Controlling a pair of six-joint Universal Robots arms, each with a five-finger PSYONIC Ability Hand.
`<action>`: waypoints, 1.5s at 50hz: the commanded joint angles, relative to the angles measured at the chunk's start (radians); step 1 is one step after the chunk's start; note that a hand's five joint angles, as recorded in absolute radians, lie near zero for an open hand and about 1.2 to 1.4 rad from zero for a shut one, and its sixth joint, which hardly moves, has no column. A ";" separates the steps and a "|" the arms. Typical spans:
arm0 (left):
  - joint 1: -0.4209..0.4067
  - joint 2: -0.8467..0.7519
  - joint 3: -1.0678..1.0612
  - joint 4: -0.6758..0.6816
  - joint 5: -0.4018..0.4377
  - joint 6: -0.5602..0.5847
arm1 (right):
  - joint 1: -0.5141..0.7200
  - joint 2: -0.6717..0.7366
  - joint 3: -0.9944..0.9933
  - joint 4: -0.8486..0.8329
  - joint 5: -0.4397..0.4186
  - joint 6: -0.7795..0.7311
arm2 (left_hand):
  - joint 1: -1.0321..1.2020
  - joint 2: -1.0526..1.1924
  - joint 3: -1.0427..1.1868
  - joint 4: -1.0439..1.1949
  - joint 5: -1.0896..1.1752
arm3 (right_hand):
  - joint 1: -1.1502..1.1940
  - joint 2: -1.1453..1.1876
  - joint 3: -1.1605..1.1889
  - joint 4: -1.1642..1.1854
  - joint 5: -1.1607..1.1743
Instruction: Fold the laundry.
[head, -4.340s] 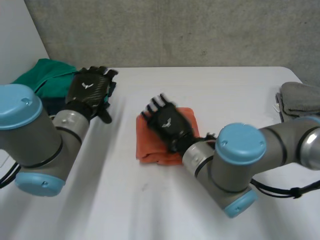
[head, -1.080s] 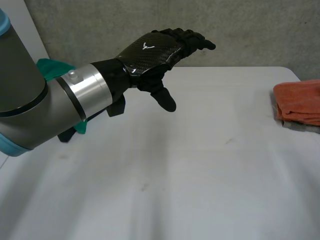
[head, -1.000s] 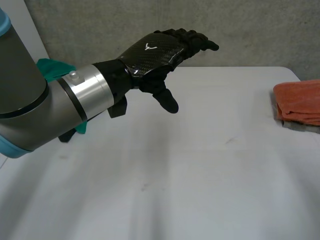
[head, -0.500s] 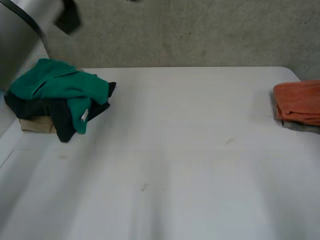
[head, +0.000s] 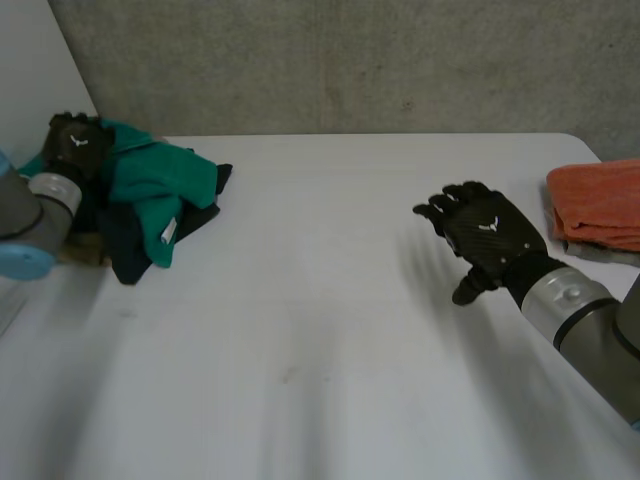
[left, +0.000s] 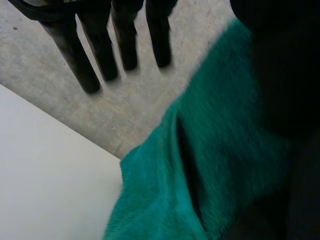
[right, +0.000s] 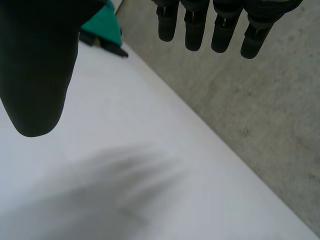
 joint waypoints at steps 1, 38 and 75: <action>-0.012 -0.095 0.089 0.051 0.016 -0.022 | -0.015 0.010 0.036 -0.014 0.014 -0.058 | 0.853 0.886 0.911 0.902 0.904 | -0.048 -0.036 -0.028 -0.028 -0.041; -0.751 0.491 -0.622 -0.075 -0.062 -0.564 | -0.062 -0.007 -0.025 -0.019 0.227 -0.040 | -0.238 -0.205 -0.181 -0.189 -0.188 | -0.048 -0.036 -0.028 -0.028 -0.041; -0.294 0.617 -0.832 -0.181 0.044 -0.332 | 0.051 0.330 -0.336 0.299 0.088 -0.098 | -0.250 -0.217 -0.193 -0.201 -0.200 | 0.296 0.309 0.317 0.317 0.304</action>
